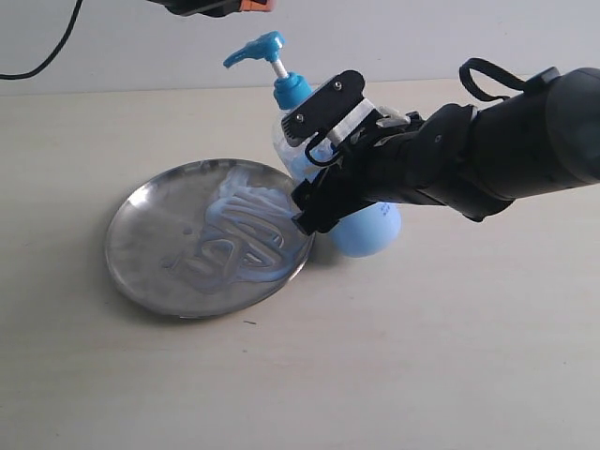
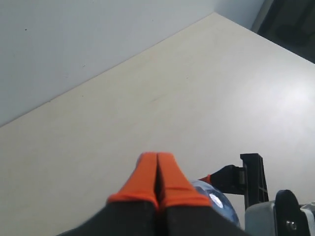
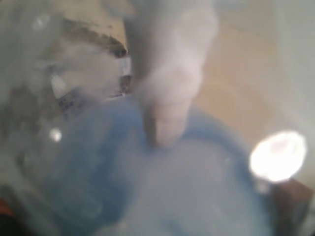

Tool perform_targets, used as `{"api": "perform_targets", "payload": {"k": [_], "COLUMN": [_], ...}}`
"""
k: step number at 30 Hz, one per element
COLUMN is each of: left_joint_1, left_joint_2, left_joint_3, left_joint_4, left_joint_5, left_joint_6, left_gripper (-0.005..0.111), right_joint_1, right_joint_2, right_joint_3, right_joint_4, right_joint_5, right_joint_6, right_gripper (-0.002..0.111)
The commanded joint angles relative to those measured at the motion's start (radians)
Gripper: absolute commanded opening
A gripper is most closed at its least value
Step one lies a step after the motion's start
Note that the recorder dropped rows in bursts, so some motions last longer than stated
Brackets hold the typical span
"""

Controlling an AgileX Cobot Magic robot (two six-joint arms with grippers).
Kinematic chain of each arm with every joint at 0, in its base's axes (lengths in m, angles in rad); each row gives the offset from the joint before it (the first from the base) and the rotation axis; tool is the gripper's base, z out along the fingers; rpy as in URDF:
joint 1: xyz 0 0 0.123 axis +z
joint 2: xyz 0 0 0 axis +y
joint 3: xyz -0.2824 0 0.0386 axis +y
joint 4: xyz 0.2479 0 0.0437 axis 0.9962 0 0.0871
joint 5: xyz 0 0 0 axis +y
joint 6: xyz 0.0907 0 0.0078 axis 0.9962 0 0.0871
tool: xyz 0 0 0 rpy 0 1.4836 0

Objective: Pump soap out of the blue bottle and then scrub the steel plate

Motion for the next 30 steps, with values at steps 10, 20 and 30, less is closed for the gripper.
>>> {"api": "perform_targets", "payload": {"k": [10,20,30], "left_joint_1": [-0.004,-0.004,-0.004], "left_joint_2": [0.016,0.07,0.063], "left_joint_3": [-0.009,-0.009,-0.009], "left_joint_4": [0.025,0.028,0.028], "left_joint_5": [0.011,0.031,0.055], "left_joint_6": [-0.001,-0.019,-0.019], "left_gripper": [0.0,0.0,0.0], "right_joint_1": [0.001,0.001,0.001], "right_joint_2": [0.013,0.013,0.013], "right_joint_3": [0.013,0.013,0.013], "right_joint_4": [0.009,0.009,0.009], "right_joint_5": [0.097,0.095,0.079], "right_joint_6": [0.005,0.005,0.005], "right_gripper": [0.0,0.0,0.0]}}
